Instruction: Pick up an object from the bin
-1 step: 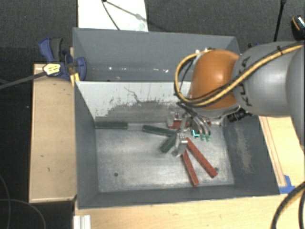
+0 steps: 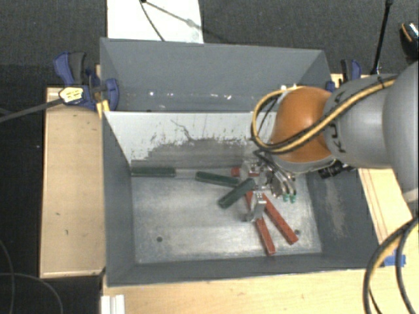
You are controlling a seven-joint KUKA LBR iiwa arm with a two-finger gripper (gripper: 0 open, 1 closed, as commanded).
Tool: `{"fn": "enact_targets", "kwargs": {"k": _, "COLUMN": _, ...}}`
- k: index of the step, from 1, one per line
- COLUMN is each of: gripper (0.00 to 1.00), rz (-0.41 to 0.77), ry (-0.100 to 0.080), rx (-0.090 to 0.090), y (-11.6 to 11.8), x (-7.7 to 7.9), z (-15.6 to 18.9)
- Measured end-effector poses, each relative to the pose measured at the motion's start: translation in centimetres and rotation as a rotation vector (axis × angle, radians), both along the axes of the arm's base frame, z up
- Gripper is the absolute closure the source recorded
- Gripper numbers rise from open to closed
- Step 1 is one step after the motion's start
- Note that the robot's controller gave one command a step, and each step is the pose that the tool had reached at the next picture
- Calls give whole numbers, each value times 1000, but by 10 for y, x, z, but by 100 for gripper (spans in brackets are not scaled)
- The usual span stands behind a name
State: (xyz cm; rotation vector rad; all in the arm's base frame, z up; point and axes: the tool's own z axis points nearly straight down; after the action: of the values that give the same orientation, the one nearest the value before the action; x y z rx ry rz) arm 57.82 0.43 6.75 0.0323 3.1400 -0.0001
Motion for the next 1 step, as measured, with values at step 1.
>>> {"fn": "enact_targets", "kwargs": {"k": 1, "gripper": 100, "rz": 1, "ry": -8, "rx": 1, "y": 2, "x": 2, "z": 5}}
